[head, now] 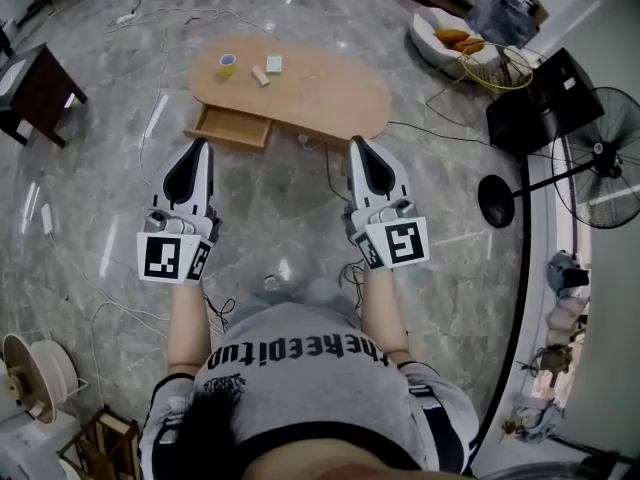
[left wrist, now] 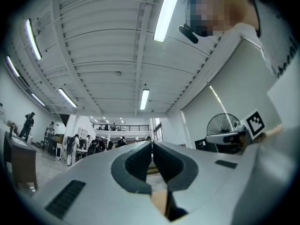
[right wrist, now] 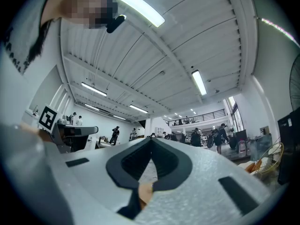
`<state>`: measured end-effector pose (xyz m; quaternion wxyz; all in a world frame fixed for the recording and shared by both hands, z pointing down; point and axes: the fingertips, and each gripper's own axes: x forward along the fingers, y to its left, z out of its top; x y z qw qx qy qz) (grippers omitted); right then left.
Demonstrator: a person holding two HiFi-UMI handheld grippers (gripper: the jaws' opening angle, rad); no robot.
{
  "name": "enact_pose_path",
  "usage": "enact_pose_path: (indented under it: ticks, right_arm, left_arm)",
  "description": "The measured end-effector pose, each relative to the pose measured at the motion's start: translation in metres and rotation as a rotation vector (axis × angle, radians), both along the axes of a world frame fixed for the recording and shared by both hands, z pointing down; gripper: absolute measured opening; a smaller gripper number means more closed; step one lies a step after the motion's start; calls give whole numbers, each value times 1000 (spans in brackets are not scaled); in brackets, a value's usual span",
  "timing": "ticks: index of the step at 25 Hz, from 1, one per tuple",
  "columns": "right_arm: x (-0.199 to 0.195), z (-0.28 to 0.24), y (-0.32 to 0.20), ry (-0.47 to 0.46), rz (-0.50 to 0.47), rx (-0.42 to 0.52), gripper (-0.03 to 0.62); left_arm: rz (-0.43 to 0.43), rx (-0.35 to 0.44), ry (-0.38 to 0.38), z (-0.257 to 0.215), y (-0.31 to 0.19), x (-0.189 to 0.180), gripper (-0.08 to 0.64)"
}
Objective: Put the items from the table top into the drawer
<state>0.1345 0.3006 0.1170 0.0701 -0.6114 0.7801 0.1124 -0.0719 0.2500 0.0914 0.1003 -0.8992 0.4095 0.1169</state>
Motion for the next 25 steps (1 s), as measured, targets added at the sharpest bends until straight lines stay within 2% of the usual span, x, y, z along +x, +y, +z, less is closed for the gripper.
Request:
enact_pose_path:
  ticks: [7, 12, 18, 25]
  right_arm:
    - [-1, 6, -48, -31, -8, -29, 2]
    - [10, 19, -89, -39, -30, -52, 2]
    - [36, 27, -168, -28, -66, -48, 2]
    - [83, 6, -258, 31, -95, -17, 2]
  left_arm:
    - [-13, -37, 28, 9, -49, -10, 12]
    - [-31, -66, 40, 19, -87, -3, 12]
    - [-66, -52, 28, 21, -158, 22, 12]
    - [-82, 7, 35, -5, -239, 72, 12]
